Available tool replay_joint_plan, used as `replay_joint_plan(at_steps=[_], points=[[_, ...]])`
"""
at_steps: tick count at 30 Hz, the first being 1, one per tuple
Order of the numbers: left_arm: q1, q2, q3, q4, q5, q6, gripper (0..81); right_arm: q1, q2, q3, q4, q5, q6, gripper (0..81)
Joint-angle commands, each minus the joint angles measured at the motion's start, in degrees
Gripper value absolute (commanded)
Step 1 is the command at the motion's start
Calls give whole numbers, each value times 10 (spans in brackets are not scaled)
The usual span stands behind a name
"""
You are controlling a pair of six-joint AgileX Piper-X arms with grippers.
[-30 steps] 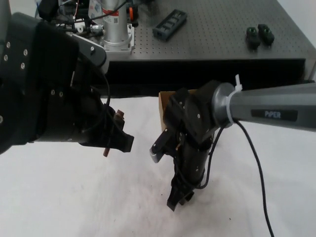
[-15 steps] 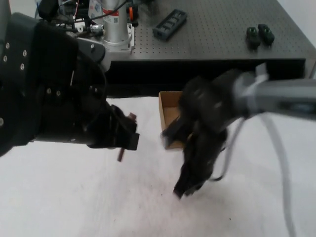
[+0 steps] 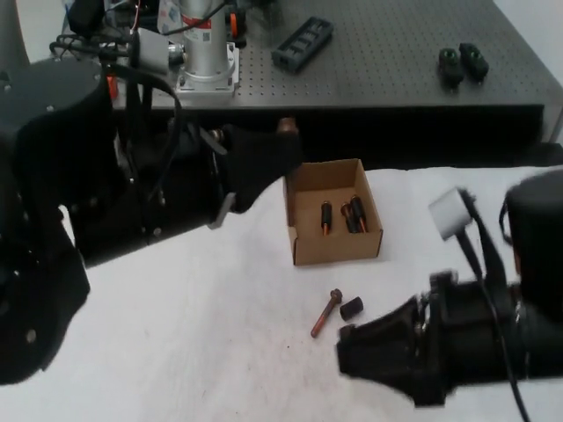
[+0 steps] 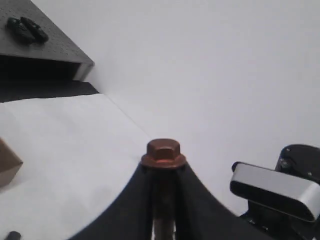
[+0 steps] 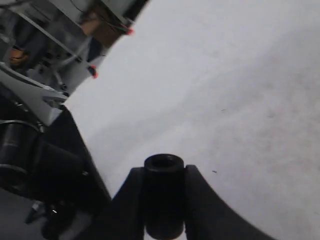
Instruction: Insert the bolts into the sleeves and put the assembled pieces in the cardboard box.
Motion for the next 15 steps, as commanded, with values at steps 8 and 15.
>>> replay_joint_plan(at_steps=[8,15], points=[[-19,19,-2,-13,24,-13,7,27,24,12,-185,54,89,24],[-19,19,-2,-17,20,-13,7,27,19,12,-185,60,89,24]])
